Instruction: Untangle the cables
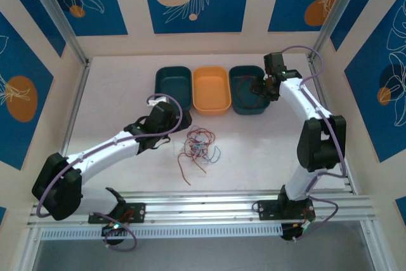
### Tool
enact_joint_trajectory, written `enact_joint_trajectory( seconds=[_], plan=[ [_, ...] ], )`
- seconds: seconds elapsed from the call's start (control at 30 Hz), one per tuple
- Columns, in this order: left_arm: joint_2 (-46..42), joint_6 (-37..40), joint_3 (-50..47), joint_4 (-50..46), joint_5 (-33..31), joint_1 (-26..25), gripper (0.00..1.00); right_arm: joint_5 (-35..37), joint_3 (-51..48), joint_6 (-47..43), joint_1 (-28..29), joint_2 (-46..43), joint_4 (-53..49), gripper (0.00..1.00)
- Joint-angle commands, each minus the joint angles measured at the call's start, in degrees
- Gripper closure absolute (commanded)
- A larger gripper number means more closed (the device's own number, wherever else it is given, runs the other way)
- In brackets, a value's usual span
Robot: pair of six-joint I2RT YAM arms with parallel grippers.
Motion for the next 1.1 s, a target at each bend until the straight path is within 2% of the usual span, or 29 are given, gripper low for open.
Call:
enact_joint_trajectory(
  seconds=[0.0,0.23,0.5,0.7,0.83,1.07],
  plan=[
    [0.08,-0.86,1.48,-4.37,0.26,-0.39,0.00,-5.54,-3.83,0.65,3.25,-6.73,-0.55,0.47],
    [0.13,-2.47,-0.75,-5.30,3.82,-0.44,0.00,-9.76,-13.78,-0.78,15.45,-14.69,-0.59,0.54],
    [-0.17,-8.12,-5.56,-2.42,5.68,-0.44,0.00,-16.23,-17.74,-4.95,24.56,-14.47,4.51,0.62],
    [-2.84,-13.84,-9.55,-2.68,2.88,-0.21,0.00,-12.92,-14.62,-11.76,29.83,-9.33,5.75,0.63],
    [-5.88,-16.57,-11.89,-3.41,0.42,0.20,0.00,-12.12,-11.74,-14.42,31.09,-4.97,5.73,0.63],
    [-10.75,-18.84,-13.66,-7.44,-4.21,0.82,0.00,-5.98,-7.21,-18.03,34.63,1.09,5.64,0.58]
  ],
)
